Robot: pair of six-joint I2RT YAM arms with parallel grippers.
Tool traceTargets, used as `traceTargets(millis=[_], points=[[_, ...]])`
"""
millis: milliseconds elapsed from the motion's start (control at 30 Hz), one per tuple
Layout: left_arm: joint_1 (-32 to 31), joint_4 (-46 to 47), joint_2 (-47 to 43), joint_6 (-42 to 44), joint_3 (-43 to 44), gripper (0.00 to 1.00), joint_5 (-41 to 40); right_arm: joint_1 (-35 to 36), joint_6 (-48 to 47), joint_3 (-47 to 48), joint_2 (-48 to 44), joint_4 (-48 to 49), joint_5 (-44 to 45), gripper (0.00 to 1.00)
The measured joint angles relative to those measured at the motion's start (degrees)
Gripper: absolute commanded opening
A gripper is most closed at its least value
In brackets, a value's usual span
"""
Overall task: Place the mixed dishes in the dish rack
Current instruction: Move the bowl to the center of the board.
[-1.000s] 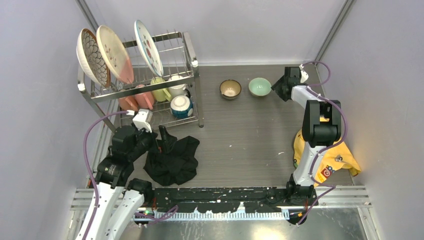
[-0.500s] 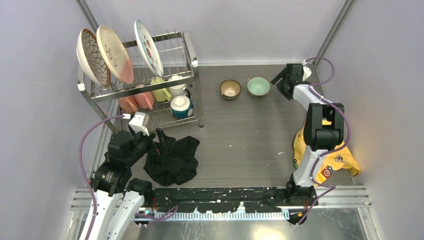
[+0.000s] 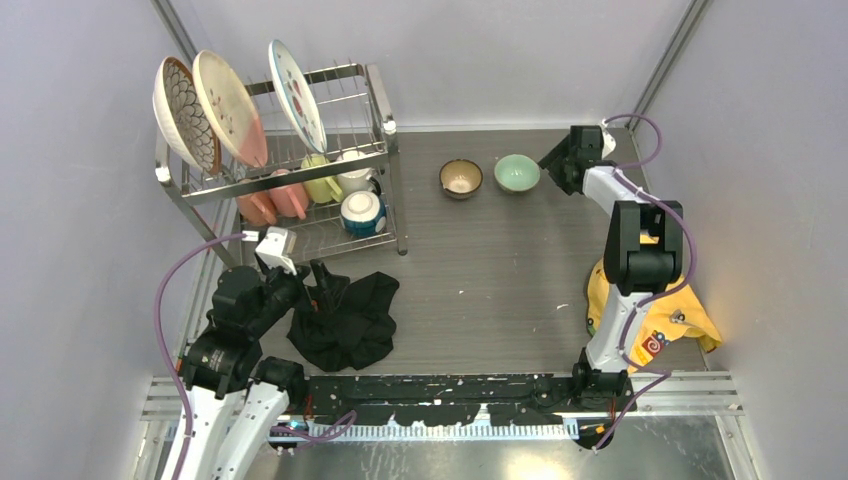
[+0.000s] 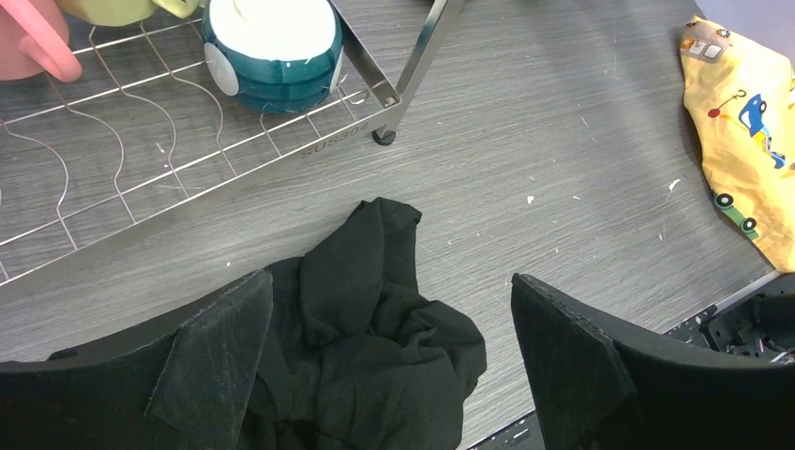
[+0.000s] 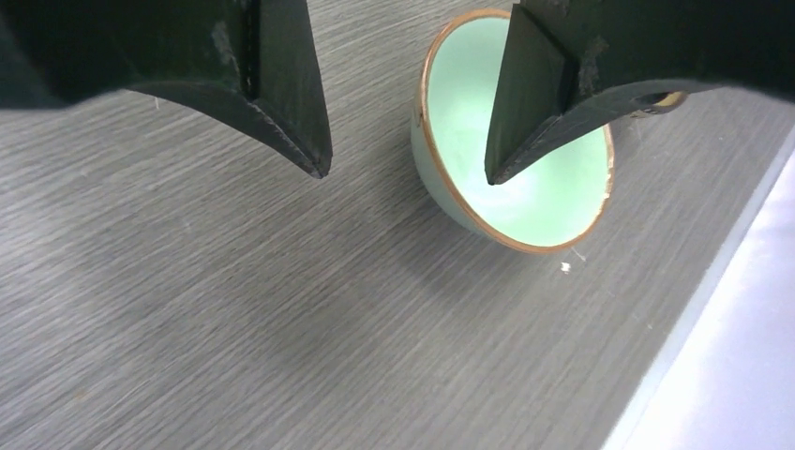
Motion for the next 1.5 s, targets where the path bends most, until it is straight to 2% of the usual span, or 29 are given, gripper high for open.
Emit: traceTargets(millis=[133, 300, 533, 833, 1067, 1233, 1400, 1500], points=[[0.0, 0.0, 0.0, 0.2, 0.0, 0.99, 0.0, 0.2, -0.5, 2.6, 4.1, -2.1, -1.5, 0.57], [0.0, 0.0, -0.4, 0.4, -0.1, 0.99, 0.0, 1.5, -1.8, 5.2, 7.1, -4.4, -2.5, 0.33], [0.0, 0.0, -0.4, 0.4, -0.1, 0.98, 0.0, 4.5, -4.5, 4.8, 6.4, -7.3, -1.7, 0.2], [0.0, 0.0, 0.0, 0.2, -0.1, 1.0, -0.8, 9.8, -6.7, -6.8, -6.4, -11.1, 1.7, 0.17], [0.0, -0.1, 2.2, -0.2, -0.1, 1.0, -2.6, 18.3, -6.9, -19.4, -20.3, -13.6, 1.4, 0.16], [0.0, 0.0, 2.5, -0.3, -0.1, 0.98, -2.6, 27.3, -4.4, -27.0, -27.4, -13.5, 0.7, 0.16], [0.0, 0.0, 0.7, -0.3, -0.1, 0.94, -1.4, 39.5, -2.3, -29.0, -28.4, -13.5, 0.4, 0.17], [0.0, 0.0, -0.5, 0.0, -0.1, 0.9, -1.2, 44.3, -1.4, -29.0, -28.4, -13.0, 0.2, 0.17]])
